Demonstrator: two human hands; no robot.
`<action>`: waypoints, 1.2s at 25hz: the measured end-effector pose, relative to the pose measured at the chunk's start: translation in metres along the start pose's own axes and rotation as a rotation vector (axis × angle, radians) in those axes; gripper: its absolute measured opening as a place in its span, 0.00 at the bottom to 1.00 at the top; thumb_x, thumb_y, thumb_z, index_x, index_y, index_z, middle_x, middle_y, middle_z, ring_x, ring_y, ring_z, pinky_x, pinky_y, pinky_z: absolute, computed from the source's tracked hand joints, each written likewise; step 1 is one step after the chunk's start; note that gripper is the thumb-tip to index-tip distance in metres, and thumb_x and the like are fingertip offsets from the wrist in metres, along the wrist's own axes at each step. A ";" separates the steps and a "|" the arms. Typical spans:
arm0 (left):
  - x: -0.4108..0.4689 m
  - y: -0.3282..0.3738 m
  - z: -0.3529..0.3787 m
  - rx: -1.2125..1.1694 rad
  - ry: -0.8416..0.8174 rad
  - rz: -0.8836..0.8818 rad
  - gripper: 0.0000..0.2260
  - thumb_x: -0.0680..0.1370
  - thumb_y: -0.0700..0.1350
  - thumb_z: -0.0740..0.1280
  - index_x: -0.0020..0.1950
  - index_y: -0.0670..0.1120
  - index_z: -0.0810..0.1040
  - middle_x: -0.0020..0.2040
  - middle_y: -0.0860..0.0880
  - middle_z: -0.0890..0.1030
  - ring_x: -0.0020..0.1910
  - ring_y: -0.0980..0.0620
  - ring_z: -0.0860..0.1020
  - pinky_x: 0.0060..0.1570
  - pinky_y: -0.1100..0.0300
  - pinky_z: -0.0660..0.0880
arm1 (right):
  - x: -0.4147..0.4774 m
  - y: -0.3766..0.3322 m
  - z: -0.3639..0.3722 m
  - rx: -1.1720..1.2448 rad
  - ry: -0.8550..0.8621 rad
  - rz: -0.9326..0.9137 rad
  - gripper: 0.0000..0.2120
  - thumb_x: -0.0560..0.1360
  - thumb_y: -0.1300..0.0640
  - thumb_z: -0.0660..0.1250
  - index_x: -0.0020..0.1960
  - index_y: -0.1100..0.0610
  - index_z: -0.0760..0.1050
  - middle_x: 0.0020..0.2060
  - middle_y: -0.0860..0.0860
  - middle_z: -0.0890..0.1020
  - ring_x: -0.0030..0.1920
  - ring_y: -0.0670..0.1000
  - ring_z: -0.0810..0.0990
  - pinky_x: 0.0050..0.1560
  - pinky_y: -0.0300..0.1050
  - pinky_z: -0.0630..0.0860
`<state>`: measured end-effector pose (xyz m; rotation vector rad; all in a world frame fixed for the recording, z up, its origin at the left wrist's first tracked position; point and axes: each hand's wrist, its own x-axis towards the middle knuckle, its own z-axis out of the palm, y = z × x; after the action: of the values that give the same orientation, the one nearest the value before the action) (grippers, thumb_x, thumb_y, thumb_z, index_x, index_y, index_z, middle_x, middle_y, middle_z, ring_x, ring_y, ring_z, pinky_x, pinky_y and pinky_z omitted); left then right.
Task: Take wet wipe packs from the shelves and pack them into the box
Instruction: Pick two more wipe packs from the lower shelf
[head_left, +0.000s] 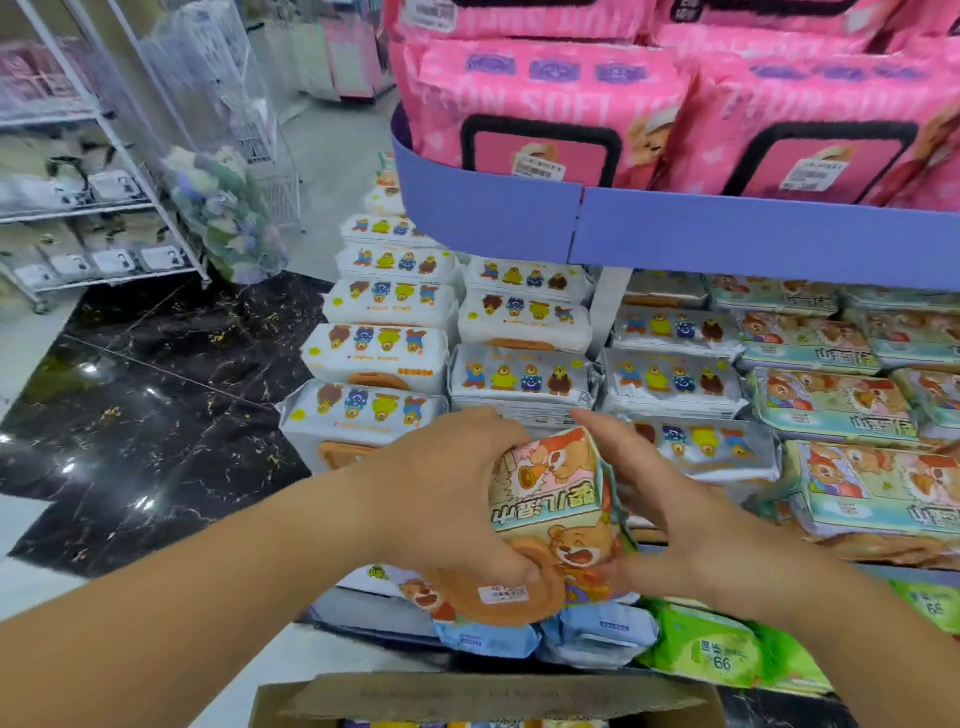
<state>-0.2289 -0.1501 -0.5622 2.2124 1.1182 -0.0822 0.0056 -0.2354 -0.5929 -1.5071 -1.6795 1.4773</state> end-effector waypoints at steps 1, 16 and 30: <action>-0.023 -0.033 -0.001 -0.058 -0.013 0.015 0.44 0.41 0.74 0.74 0.49 0.50 0.76 0.44 0.57 0.74 0.51 0.55 0.75 0.55 0.56 0.76 | 0.010 -0.004 0.004 0.035 0.015 0.025 0.32 0.71 0.40 0.76 0.70 0.33 0.66 0.65 0.35 0.75 0.72 0.45 0.72 0.69 0.52 0.73; -0.137 -0.179 -0.082 0.254 0.198 -0.139 0.37 0.56 0.70 0.74 0.62 0.65 0.66 0.53 0.64 0.68 0.54 0.64 0.68 0.47 0.66 0.72 | 0.182 -0.087 0.117 -1.075 0.120 -0.036 0.39 0.63 0.29 0.66 0.65 0.53 0.72 0.58 0.49 0.71 0.59 0.54 0.70 0.58 0.51 0.71; -0.077 -0.153 -0.055 0.344 0.091 -0.070 0.46 0.59 0.73 0.70 0.73 0.58 0.64 0.56 0.63 0.65 0.56 0.59 0.66 0.58 0.62 0.72 | 0.088 -0.018 0.037 -1.080 0.304 0.143 0.43 0.68 0.33 0.72 0.76 0.50 0.61 0.66 0.46 0.66 0.68 0.51 0.66 0.67 0.49 0.68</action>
<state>-0.4036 -0.1074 -0.5727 2.4985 1.3130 -0.2212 -0.0606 -0.1683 -0.6174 -2.2298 -2.3157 0.2481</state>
